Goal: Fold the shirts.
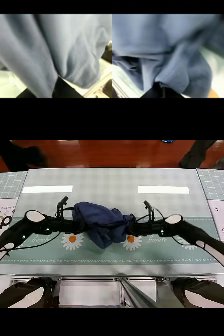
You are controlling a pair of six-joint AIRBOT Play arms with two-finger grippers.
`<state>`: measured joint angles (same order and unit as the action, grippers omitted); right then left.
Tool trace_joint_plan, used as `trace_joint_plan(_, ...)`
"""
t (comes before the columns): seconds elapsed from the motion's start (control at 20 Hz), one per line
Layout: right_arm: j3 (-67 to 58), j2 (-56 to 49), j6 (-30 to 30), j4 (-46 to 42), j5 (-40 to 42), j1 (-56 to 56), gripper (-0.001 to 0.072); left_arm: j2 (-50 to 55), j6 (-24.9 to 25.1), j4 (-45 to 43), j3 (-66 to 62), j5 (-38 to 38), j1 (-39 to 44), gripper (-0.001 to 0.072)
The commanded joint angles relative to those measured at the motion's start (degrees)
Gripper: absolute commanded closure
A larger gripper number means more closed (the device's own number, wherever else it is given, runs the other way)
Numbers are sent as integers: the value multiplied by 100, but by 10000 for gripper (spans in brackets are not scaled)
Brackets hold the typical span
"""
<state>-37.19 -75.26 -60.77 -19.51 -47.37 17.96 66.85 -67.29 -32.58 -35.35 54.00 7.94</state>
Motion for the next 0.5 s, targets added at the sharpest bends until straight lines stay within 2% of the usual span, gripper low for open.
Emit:
trace_joint_plan(0.0,-1150,192,-667,-1432,-581,-356,689,-323,293,4,-544,577,-435,686)
trace_joint_plan(0.1,-2146,400,-1003,-2124,-920,-817,690,-704,352,13,-1261,544,-970,686)
trace_joint_plan(0.2,-3322,555,-1180,-2481,-1384,-1349,690,-979,195,13,-2192,651,-1484,686)
trace_joint_plan(0.45,-5869,1128,-1276,-3110,-2365,-2208,690,-1274,-9,9,-4686,1390,-2288,686)
